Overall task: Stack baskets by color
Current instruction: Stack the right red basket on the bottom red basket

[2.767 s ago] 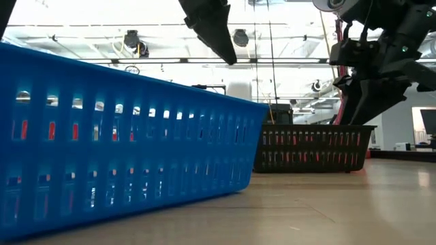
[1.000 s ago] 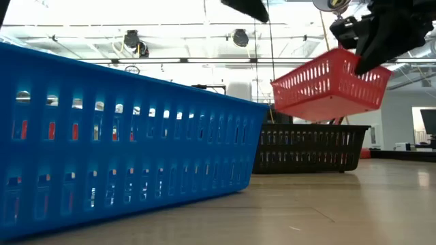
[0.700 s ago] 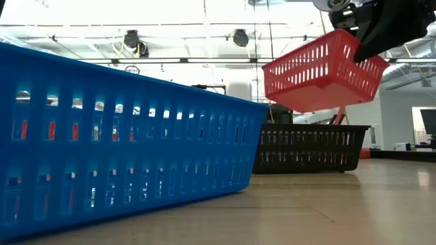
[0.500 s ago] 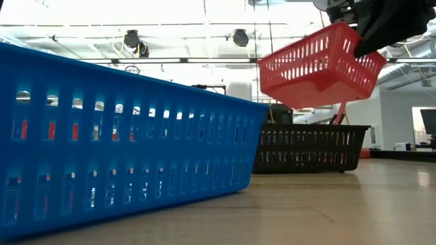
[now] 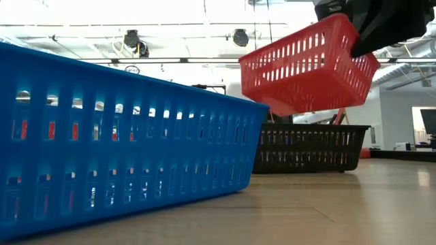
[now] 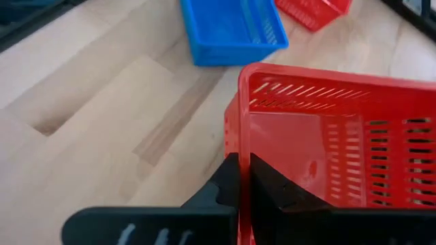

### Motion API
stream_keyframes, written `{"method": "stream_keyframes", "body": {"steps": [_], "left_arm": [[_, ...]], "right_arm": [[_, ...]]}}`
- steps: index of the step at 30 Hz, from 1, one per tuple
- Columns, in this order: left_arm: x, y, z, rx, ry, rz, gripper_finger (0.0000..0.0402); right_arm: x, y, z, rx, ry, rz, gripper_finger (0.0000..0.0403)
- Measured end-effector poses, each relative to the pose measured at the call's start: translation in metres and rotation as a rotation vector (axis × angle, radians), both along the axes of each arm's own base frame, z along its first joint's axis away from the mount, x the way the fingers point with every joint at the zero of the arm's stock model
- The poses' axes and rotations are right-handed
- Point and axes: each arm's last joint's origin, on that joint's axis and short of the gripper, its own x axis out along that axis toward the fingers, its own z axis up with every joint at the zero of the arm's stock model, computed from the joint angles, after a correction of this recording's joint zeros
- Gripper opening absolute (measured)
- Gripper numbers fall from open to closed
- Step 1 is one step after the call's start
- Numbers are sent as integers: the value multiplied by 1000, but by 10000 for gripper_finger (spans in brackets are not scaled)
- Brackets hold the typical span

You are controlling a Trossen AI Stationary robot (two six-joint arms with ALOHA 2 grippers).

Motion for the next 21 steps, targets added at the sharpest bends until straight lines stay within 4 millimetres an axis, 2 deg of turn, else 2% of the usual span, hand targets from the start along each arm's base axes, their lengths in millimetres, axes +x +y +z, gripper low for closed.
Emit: {"method": "stream_keyframes", "body": {"steps": [5,15,21], "left_arm": [[-3,-7,0,0,-1,-19,290],[-9,-16,-2,-3,20,-34,252],[-6,-10,-2,-10,20,-14,263]], "right_arm": [[4,2,1,-23,-42,39,4],[9,2,4,-2,-83,86,4],[11,1,1,-9,-74,86,4]]}}
